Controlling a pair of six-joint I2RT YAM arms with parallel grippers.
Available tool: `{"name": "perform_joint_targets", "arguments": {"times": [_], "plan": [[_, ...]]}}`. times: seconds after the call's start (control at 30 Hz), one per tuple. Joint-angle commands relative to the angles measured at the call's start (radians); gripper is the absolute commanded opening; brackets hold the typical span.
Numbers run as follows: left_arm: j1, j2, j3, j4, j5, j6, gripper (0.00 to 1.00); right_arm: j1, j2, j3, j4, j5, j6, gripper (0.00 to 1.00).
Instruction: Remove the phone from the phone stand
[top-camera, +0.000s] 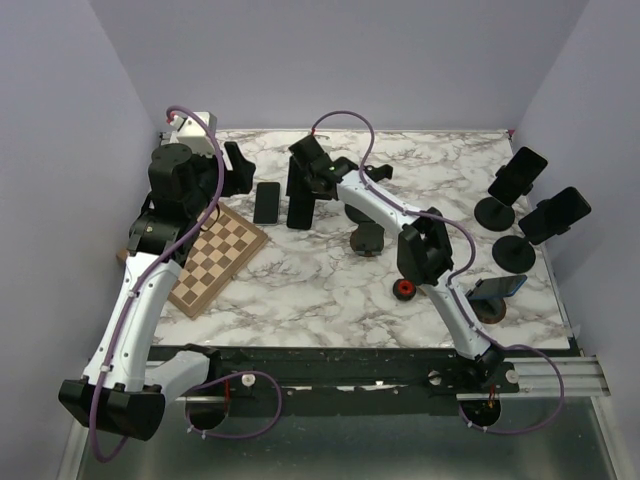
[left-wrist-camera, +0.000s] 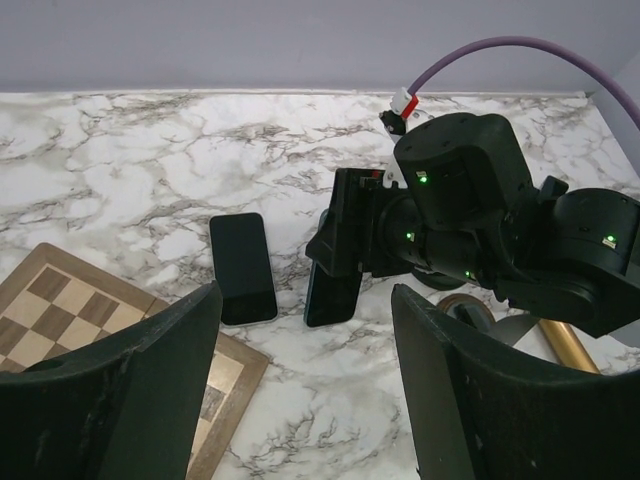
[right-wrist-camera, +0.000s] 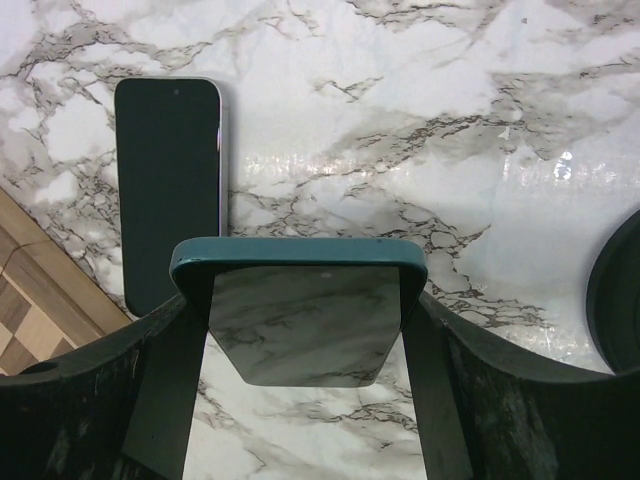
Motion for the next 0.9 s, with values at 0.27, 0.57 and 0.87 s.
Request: {"name": "perform_joint_targets", "arguments": {"times": [0.27,0.57,0.87], "plan": [[0.042,0.029,0.002,0.027,0.082,-0.036,0.75,0.003,0.128,0.079,0.036,0.038,0.053,0.02],[0.087,0.039,-0.002,0.041,0.144,-0.072,0.74,0.002,0.21,0.119,0.037,0.055,0.081,0.04],[0.106,0.044,-0.003,0.051,0.184,-0.093,0.73,0.004,0.264,0.164,0.048,0.053,0.104,0.11]]}}
